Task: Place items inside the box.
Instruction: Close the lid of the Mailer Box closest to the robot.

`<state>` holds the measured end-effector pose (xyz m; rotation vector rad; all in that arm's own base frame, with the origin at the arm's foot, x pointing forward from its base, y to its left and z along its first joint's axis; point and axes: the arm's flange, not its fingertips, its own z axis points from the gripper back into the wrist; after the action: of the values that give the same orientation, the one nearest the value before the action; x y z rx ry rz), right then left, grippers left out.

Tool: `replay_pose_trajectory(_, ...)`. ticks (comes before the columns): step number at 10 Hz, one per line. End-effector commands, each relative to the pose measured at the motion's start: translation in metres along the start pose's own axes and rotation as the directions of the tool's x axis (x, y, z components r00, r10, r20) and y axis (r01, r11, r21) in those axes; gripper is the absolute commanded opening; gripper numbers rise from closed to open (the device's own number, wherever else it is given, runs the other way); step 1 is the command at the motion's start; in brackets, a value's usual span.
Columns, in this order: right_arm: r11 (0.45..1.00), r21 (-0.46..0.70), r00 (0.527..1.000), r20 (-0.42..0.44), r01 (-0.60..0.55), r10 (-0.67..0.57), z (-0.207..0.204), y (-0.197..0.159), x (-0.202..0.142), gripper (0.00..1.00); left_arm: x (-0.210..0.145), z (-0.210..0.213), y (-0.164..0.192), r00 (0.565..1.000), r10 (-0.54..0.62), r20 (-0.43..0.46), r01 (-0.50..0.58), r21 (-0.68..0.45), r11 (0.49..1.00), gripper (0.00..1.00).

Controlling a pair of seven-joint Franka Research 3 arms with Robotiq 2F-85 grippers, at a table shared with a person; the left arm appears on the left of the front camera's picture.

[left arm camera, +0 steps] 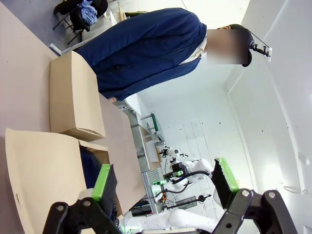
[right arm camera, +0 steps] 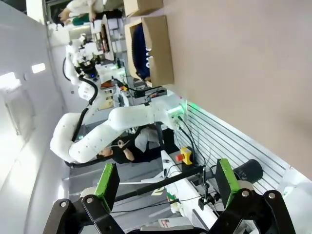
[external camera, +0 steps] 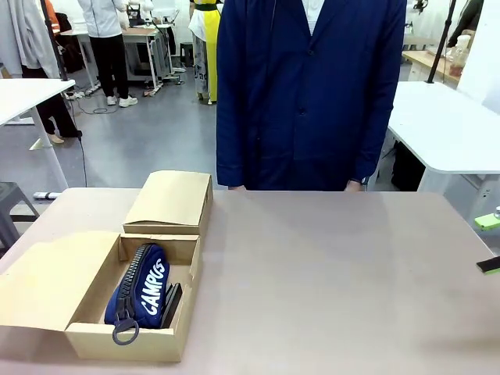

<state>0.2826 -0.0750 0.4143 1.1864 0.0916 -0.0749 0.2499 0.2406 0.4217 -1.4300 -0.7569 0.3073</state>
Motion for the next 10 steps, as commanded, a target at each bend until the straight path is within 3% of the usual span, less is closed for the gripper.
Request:
replay_pose_trajectory(1,1.000,0.029,1.000,0.004,0.011,-0.011,-0.002,0.006,0.002,1.00,-0.002,-0.002,-0.002,1.000,-0.019,0.010,0.019,-0.017,1.000,1.00)
replay_pose_trajectory(5,1.000,0.029,1.000,0.004,0.011,-0.011,-0.002,0.006,0.002,1.00,0.000,0.000,0.000,1.000,0.000,0.000,0.000,0.000,1.000,1.00)
replay_pose_trajectory(6,1.000,0.029,1.000,0.004,0.011,-0.011,-0.002,0.006,0.002,1.00,0.002,-0.029,-0.013,0.955,-0.268,-0.126,0.268,-0.016,0.963,1.00)
replay_pose_trajectory(7,1.000,0.029,1.000,0.004,0.011,-0.011,-0.002,0.006,0.002,1.00,-0.003,-0.070,-0.023,0.784,-0.563,-0.262,0.572,-0.046,0.819,1.00)
replay_pose_trajectory(8,1.000,0.029,1.000,0.004,0.011,-0.011,-0.002,0.006,0.002,1.00,-0.015,-0.109,-0.032,0.564,-0.752,-0.340,0.784,-0.065,0.618,1.00)
replay_pose_trajectory(9,1.000,0.029,1.000,0.004,0.011,-0.011,-0.002,0.006,0.002,1.00,-0.031,-0.138,-0.039,0.286,-0.870,-0.401,0.922,-0.133,0.365,1.00)
replay_pose_trajectory(10,1.000,0.029,1.000,0.004,0.011,-0.011,-0.002,0.006,0.002,1.00,-0.043,-0.157,-0.041,-0.009,-0.921,-0.390,0.978,-0.196,0.074,1.00)
